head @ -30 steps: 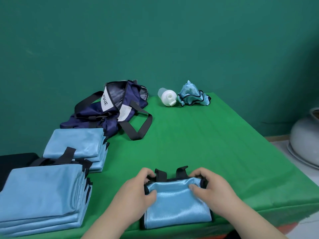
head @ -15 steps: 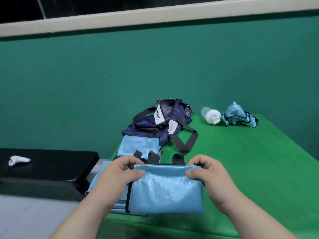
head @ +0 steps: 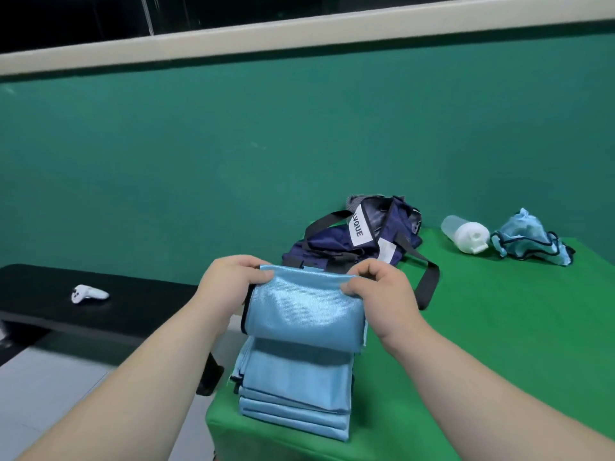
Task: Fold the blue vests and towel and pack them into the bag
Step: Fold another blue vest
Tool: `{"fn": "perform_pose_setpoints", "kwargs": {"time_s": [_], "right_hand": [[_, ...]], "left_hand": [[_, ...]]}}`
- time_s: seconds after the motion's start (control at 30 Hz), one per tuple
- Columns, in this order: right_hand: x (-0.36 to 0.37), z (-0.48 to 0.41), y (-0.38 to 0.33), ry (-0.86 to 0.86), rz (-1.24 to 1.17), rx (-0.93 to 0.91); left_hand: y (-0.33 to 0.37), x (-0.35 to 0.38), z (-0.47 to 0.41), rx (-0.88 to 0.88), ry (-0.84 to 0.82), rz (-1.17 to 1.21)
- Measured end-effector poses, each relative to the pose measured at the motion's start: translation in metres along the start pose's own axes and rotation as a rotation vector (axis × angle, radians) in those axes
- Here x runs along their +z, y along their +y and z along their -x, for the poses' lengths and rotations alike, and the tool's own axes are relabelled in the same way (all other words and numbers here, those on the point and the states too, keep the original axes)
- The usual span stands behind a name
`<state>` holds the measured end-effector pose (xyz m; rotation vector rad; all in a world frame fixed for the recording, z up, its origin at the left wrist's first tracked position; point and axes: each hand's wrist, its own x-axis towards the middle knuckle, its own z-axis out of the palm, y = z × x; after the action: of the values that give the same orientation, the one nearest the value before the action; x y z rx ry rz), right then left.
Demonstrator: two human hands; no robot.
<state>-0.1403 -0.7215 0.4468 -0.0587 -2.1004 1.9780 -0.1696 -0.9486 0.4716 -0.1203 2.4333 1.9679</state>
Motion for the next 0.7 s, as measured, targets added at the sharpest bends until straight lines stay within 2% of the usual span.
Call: {"fn": "perform_pose_setpoints", "kwargs": {"time_s": [0.4, 0.5, 0.63, 0.7], "right_hand": [[-0.002, -0.100, 0.025, 0.122, 0.124, -0.002], [-0.003, -0.115, 0.048, 0.141, 0.213, 0.027], [0.000, -0.117, 0.081, 0.054, 0.401, 0.101], [-0.002, -0.116, 0.088, 0.011, 0.547, 0.067]], "left_hand": [[0.007, 0.045, -0.117, 0.016, 0.034, -0.119], [-0.008, 0.059, -0.138, 0.012, -0.001, -0.277], [-0.037, 0.070, -0.145, -0.032, -0.015, -0.463], [-0.047, 0.070, -0.142, 0.007, 0.012, -0.554]]}}
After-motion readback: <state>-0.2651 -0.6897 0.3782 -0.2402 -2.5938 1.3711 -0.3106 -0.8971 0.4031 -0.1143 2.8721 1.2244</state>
